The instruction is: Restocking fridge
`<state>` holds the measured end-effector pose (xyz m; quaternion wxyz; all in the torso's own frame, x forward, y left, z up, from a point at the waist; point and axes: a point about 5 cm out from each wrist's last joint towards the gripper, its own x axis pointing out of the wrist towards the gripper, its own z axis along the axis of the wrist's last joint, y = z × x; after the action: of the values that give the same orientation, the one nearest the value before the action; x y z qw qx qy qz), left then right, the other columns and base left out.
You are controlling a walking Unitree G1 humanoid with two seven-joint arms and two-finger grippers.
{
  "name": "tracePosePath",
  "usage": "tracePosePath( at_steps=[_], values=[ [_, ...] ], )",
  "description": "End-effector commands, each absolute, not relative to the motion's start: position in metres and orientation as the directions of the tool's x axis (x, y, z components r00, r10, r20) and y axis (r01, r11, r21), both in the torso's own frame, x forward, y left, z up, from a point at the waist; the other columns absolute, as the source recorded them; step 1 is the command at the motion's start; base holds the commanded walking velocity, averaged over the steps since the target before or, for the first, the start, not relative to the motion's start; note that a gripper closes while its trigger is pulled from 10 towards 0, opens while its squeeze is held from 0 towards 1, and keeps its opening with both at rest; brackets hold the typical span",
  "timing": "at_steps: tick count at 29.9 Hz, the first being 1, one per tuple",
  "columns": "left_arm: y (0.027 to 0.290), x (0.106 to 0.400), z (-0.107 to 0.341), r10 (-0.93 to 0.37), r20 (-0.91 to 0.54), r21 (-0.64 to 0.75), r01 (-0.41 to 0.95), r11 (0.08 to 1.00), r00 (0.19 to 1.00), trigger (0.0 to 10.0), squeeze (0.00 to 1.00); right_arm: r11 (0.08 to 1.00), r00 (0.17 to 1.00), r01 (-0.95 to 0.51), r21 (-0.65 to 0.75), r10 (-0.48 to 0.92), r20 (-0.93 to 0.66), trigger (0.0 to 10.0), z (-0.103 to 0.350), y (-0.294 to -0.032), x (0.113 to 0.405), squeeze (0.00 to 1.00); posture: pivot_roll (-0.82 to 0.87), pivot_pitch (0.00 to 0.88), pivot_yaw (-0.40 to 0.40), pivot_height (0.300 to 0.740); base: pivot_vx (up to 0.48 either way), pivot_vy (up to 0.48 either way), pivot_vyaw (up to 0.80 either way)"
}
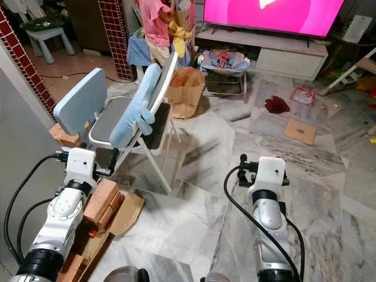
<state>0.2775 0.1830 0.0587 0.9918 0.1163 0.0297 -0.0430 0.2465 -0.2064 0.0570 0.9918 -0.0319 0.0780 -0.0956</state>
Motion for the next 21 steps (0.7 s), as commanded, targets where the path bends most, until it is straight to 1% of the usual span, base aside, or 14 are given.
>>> tracePosePath(
  at_steps=[1,7,11,12,13,21],
  values=[
    [0.186,0.271,0.056,-0.062,-0.076,0.212,0.076,0.974,0.995,10.0,0.0,0.981,0.972,0.178,-0.078,-0.187,-0.141,10.0,0.059,-0.207,0.243,0.0,-0.05,0.0,0.026,0.74,0.0,0.0,0.0],
    [0.187,0.262,0.046,-0.038,-0.145,0.177,0.064,0.982,0.989,10.0,0.0,0.984,0.974,0.146,-0.098,-0.16,-0.161,10.0,0.055,-0.205,0.238,0.0,-0.05,0.0,0.021,0.74,0.0,0.0,0.0],
    [0.186,0.262,0.044,-0.043,-0.152,0.192,0.072,0.979,0.988,10.0,0.0,0.982,0.975,0.124,-0.143,-0.147,-0.165,10.0,0.056,-0.204,0.239,0.0,-0.05,0.0,0.021,0.74,-0.183,0.382,0.0],
    [0.184,0.265,0.046,-0.048,-0.144,0.202,0.077,0.976,0.988,10.0,0.0,0.974,0.981,0.094,-0.205,-0.127,-0.149,10.0,0.059,-0.202,0.241,0.0,-0.05,0.0,0.021,0.74,-0.251,0.412,0.0],
    [0.184,0.266,0.047,-0.049,-0.142,0.208,0.078,0.975,0.989,10.0,0.0,0.971,0.981,0.096,-0.219,-0.129,-0.145,10.0,0.06,-0.202,0.242,0.0,-0.05,0.0,0.021,0.74,-0.281,0.394,0.0],
    [0.186,0.275,0.053,-0.039,-0.126,0.244,0.069,0.967,0.991,10.0,0.0,0.979,0.979,0.103,-0.175,-0.131,-0.158,10.0,0.06,-0.203,0.243,0.0,-0.06,0.0,0.026,0.74,-0.313,0.368,0.0]
  ],
)
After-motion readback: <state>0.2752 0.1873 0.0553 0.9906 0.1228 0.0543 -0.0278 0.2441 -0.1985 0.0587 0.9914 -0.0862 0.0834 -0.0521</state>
